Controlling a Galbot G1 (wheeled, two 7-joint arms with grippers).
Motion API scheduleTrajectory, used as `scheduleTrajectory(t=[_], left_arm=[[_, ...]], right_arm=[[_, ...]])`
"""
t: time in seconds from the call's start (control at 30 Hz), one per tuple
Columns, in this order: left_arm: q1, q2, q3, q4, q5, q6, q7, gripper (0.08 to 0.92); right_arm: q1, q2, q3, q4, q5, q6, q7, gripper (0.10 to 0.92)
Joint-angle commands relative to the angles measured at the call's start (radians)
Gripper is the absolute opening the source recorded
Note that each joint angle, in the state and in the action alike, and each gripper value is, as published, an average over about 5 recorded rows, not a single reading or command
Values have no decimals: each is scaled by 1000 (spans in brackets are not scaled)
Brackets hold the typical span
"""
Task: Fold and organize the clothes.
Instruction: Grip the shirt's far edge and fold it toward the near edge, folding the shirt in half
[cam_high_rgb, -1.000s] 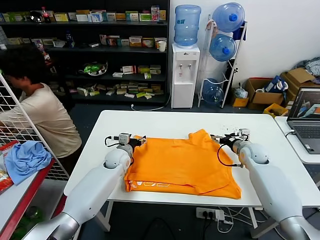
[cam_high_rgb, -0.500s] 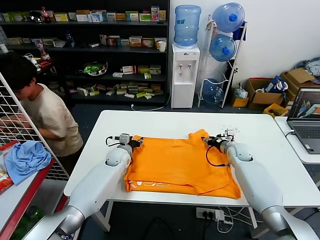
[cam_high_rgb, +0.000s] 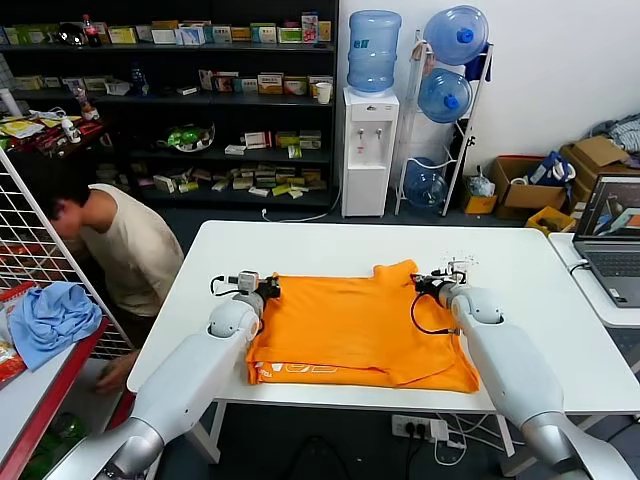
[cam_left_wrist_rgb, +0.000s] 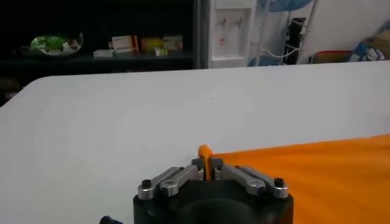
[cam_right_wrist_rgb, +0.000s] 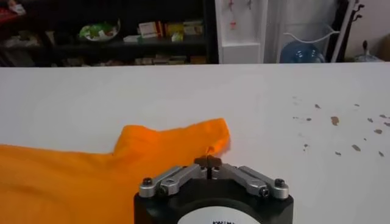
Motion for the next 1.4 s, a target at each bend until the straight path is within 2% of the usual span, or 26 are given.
scheduleTrajectory(t=[0.03, 0.33, 0.7, 0.9, 1.17, 1.3, 1.4], left_arm=[[42, 62, -11, -149, -2, -10, -6, 111], [188, 176, -23, -443, -64, 20, -61, 92], [440, 331, -59, -771, -92, 66, -113, 92], [555, 363, -80, -828, -91, 61, -125, 92], [620, 322, -92, -807, -13, 36, -122, 92], [604, 319, -103, -804, 16, 30, -129, 110], [600, 322, -113, -810, 13, 30, -136, 176]], right_arm=[[-153, -99, 1, 378, 101, 8, 146, 125], [-417, -249, 75, 708, 167, -81, 275, 125], [-722, -338, 154, 943, 182, -144, 346, 125], [-798, -319, 177, 963, 154, -159, 359, 125], [-805, -284, 170, 951, 135, -186, 359, 140], [-804, -284, 176, 960, 136, -177, 364, 230], [-802, -283, 178, 970, 139, -176, 367, 317]])
